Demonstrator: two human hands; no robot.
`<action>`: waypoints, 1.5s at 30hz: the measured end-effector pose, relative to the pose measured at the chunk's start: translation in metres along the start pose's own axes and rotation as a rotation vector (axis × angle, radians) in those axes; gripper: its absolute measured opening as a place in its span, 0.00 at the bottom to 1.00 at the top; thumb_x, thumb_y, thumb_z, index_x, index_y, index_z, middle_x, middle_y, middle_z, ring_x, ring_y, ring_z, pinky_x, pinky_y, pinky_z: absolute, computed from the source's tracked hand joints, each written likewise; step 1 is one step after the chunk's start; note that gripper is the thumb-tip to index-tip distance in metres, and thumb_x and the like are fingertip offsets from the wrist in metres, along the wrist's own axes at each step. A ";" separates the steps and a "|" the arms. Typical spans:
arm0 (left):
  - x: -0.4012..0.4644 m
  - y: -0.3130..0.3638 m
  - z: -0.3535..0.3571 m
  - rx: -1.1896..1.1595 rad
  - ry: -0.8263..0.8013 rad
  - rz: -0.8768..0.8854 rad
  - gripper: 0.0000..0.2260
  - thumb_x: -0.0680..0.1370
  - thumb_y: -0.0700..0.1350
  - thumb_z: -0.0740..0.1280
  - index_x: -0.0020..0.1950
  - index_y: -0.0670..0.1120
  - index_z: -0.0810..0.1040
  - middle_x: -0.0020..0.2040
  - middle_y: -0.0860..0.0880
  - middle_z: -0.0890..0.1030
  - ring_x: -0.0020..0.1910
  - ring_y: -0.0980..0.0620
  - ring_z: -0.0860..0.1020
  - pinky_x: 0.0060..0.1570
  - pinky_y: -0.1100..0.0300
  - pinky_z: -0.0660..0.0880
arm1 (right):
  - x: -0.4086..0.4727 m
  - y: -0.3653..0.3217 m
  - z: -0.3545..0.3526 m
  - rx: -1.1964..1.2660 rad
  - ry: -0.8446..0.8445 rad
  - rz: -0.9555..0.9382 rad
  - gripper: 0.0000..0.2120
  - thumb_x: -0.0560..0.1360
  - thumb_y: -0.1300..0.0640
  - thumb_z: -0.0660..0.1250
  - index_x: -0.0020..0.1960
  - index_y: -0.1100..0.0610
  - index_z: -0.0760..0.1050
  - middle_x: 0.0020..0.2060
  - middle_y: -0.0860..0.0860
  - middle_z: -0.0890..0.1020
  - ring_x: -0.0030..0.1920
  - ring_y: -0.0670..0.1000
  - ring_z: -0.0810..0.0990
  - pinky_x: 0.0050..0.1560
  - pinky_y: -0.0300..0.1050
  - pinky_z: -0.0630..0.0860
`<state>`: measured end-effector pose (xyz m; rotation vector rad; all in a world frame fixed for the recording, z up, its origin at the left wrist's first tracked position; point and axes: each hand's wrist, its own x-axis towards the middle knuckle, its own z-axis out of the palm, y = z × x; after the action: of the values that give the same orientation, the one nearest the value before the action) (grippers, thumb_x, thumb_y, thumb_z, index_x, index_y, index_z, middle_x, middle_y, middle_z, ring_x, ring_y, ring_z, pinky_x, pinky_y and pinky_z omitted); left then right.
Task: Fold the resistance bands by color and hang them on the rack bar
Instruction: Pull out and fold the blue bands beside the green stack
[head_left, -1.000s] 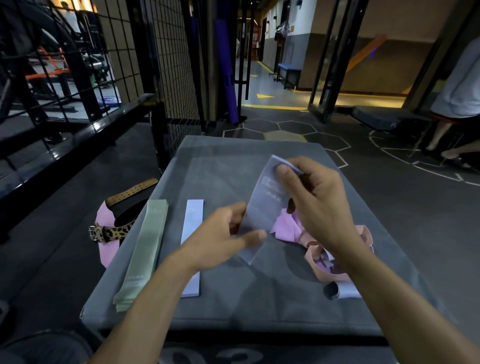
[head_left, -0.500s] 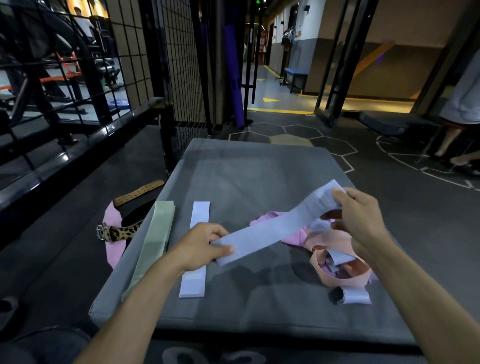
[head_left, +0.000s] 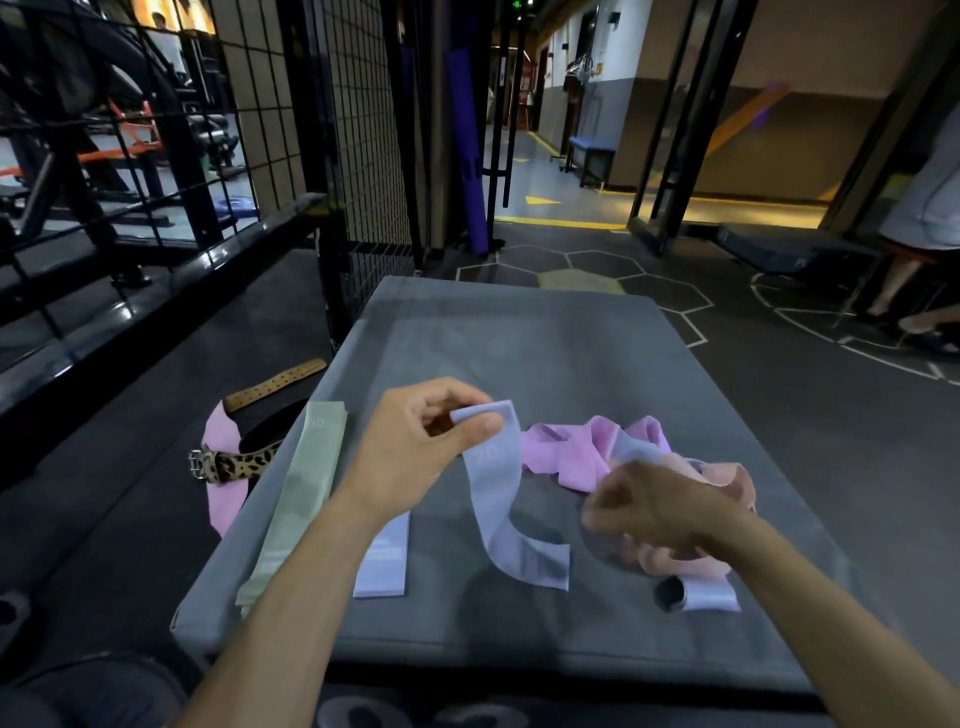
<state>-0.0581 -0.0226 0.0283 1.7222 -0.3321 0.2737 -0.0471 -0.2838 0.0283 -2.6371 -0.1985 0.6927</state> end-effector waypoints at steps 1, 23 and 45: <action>0.000 0.002 0.003 -0.008 -0.023 0.015 0.03 0.74 0.39 0.76 0.45 0.45 0.84 0.39 0.52 0.84 0.38 0.58 0.80 0.41 0.65 0.76 | -0.002 -0.006 0.000 -0.040 0.135 -0.127 0.10 0.78 0.44 0.64 0.50 0.48 0.80 0.47 0.43 0.84 0.43 0.43 0.82 0.51 0.43 0.78; -0.019 -0.055 -0.035 0.439 -0.412 -0.348 0.08 0.77 0.47 0.75 0.38 0.48 0.81 0.34 0.54 0.82 0.33 0.58 0.76 0.39 0.59 0.74 | 0.033 -0.111 -0.019 1.117 0.663 -0.640 0.06 0.76 0.61 0.72 0.51 0.62 0.80 0.43 0.57 0.83 0.42 0.54 0.82 0.41 0.49 0.81; -0.021 -0.058 -0.093 0.552 -0.542 -0.833 0.13 0.81 0.39 0.68 0.64 0.37 0.75 0.39 0.46 0.85 0.30 0.56 0.81 0.37 0.63 0.80 | 0.264 -0.154 0.056 0.850 0.345 -0.164 0.09 0.75 0.66 0.72 0.40 0.56 0.77 0.32 0.49 0.77 0.28 0.42 0.74 0.26 0.30 0.70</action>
<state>-0.0560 0.0800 -0.0165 2.3029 0.1140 -0.7877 0.1483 -0.0623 -0.0676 -1.8467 -0.0070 0.1801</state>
